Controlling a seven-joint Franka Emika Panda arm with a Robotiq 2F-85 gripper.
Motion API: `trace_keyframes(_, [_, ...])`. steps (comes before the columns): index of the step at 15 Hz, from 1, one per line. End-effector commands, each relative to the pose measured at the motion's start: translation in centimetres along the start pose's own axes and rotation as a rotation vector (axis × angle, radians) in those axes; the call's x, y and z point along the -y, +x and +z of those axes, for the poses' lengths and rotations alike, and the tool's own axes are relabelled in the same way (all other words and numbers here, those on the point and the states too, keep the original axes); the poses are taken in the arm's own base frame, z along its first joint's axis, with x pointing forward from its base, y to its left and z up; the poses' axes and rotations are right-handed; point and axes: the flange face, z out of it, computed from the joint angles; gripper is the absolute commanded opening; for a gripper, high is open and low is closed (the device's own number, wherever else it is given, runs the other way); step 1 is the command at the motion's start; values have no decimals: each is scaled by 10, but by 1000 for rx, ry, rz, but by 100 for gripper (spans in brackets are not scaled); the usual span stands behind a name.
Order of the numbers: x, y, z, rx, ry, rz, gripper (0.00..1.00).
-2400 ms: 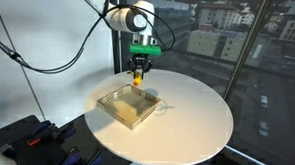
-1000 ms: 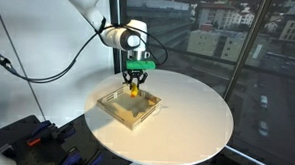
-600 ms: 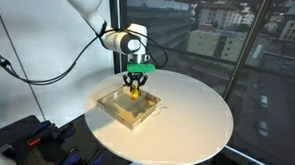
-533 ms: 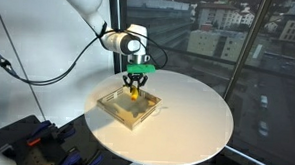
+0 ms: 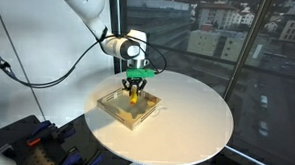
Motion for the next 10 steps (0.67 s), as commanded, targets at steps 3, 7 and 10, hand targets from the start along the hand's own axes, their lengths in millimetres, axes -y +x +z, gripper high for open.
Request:
trace_keyframes(3, [0,-3,7,0,-4,-28,16])
trace_keyframes(7, [0,-3,13,6,3,-28,16])
trace_keyframes(10, [0,-3,15,8,6,-28,16])
